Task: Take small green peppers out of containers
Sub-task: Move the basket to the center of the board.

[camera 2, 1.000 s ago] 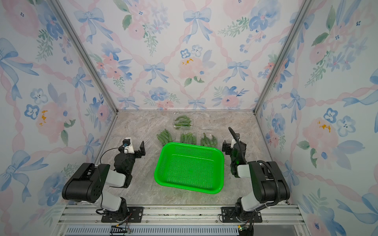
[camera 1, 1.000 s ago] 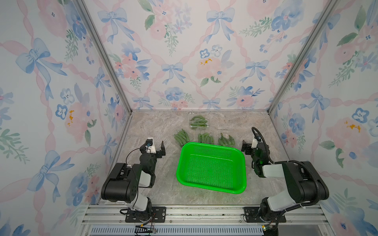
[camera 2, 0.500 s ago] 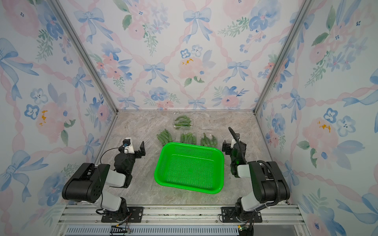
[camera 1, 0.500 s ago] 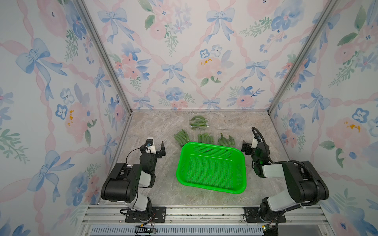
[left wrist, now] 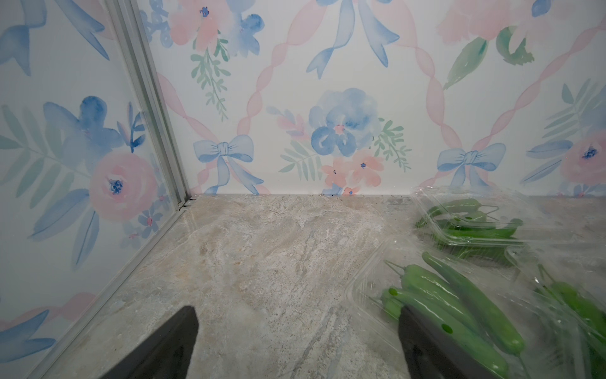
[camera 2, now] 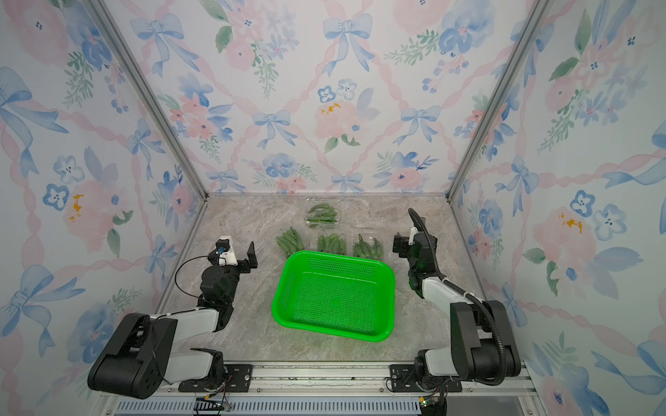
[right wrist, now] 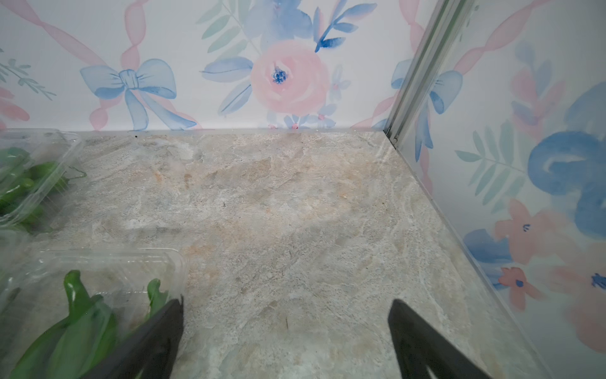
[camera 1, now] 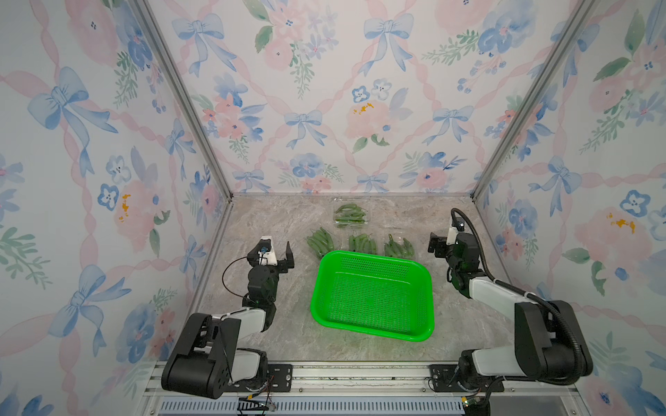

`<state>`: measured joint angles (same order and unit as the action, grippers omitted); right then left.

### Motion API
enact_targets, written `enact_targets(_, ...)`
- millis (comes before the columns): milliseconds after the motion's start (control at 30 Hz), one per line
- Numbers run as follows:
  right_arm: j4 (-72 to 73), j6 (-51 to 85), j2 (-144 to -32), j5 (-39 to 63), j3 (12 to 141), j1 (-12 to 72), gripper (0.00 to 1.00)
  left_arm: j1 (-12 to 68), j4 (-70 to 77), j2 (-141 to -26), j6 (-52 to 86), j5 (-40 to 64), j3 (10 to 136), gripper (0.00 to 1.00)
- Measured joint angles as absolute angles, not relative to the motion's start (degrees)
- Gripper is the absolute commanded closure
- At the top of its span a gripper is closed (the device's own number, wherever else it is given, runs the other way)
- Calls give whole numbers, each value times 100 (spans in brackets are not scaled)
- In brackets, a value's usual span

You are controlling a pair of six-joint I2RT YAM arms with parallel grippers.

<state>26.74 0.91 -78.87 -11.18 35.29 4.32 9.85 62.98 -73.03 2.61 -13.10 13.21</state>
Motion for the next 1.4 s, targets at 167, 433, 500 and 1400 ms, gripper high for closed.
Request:
enact_targets(167, 1459, 344, -7321, -1177, 3822, 534, 3, 1400, 5513, -6934, 504, -1686, 1831, 2)
enact_targets(433, -670, 1177, -6383, -1151, 4692, 670, 2, 2080, 3667, -6764, 1098, -1800, 2836, 2)
enact_targets(500, -1299, 1435, -6342, -1041, 4984, 816, 1, 2200, 3085, -6757, 1243, -1769, 3162, 2)
enact_targets(1400, -4720, 3253, -6390, -720, 4672, 2399, 4, 2952, 126, -7758, 1953, -882, 4226, 2)
